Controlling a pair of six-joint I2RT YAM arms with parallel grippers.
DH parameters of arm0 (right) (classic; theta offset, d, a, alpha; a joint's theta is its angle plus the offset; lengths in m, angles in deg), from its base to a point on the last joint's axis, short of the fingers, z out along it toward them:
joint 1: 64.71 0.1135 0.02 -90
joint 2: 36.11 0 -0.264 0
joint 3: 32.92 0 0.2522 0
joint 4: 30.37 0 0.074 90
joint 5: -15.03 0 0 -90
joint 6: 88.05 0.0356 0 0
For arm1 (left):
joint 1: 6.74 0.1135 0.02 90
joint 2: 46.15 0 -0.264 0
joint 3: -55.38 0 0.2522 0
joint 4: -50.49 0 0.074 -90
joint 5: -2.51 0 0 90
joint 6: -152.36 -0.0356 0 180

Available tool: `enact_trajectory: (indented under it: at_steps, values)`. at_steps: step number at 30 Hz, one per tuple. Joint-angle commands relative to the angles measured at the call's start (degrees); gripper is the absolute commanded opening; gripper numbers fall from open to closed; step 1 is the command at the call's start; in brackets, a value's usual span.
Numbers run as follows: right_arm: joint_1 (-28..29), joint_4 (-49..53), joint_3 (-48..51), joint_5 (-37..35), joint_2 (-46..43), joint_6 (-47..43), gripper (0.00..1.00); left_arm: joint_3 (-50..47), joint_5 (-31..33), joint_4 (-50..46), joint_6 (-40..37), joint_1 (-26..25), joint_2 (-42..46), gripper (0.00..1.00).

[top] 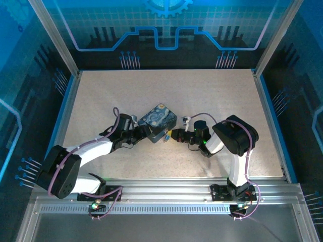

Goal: Unlock the padlock with the key

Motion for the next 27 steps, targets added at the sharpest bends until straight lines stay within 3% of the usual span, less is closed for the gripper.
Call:
enact_trajectory:
  at_steps: [1, 8, 19, 27]
  values:
    - [-0.8, -2.6, 0.5, -1.7, -2.2, 4.1, 0.07, -2.6, 1.5, -4.9, 0.8, -1.0, -0.5, 0.56]
    - [-1.2, -1.9, -0.5, -1.8, -3.0, 8.6, 0.07, -3.0, 1.4, -4.3, 1.1, -1.3, -0.9, 0.56]
    - [-3.0, 3.8, 1.9, -4.5, -7.4, 6.3, 0.07, -2.3, 1.7, -5.2, 1.0, -1.2, 0.1, 0.59]
    - [-3.6, 20.9, 2.1, -4.9, -17.5, -3.3, 0.07, 0.1, 3.4, -9.9, -0.1, -0.9, 5.3, 0.65]
